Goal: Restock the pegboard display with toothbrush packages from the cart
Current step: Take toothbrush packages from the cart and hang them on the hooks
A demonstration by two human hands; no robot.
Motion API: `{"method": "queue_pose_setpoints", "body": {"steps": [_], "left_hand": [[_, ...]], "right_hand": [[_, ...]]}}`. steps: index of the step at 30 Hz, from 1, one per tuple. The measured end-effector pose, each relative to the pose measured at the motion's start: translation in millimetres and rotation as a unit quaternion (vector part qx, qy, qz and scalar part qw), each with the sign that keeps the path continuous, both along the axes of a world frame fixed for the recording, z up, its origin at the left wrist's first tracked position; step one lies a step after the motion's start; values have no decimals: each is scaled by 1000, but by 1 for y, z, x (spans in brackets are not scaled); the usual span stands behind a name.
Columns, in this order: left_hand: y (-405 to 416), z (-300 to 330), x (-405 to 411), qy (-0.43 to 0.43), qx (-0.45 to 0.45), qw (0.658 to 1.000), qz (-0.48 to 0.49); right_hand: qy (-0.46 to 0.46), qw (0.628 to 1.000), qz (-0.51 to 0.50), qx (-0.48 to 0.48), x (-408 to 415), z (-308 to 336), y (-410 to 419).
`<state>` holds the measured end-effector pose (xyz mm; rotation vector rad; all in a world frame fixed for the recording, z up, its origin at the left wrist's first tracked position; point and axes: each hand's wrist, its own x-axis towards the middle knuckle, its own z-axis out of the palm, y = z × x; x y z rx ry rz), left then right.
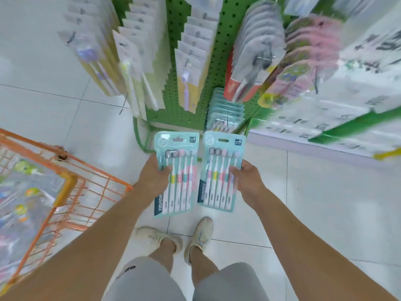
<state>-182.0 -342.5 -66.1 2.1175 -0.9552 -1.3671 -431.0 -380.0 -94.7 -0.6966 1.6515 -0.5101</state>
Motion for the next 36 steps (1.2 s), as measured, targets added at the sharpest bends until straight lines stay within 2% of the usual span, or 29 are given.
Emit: {"method": "queue_pose_setpoints", "body": {"steps": [3, 9, 14, 22, 27, 30, 32, 34, 36], "left_hand": [[-21, -23, -5, 0, -9, 999, -35], [-54, -53, -19, 34, 8, 999, -33], [-72, -62, -27, 52, 17, 997, -51], [-80, -69, -39, 62, 25, 995, -80], [-92, -73, -53, 71, 12, 994, -83], [-95, -75, -63, 82, 16, 993, -86], [-97, -76, -70, 91, 16, 991, -96], [-100, -77, -78, 101, 22, 989, -105], [-102, -77, -85, 110, 26, 988, -106]], "right_hand": [[10, 1000, 9, -10, -5, -32, -31], [14, 1000, -2, -4, -14, -75, -74], [29, 999, 24, -2, -16, -84, -90], [74, 997, 6, 32, -14, -96, -110], [122, 988, -22, 94, -16, -89, -128], [78, 989, -63, 105, -21, -72, -122], [-5, 994, -91, 60, -22, -52, -110], [-97, 993, -63, 6, -20, -31, -94], [-112, 993, -4, -45, -21, -20, -81]]}}
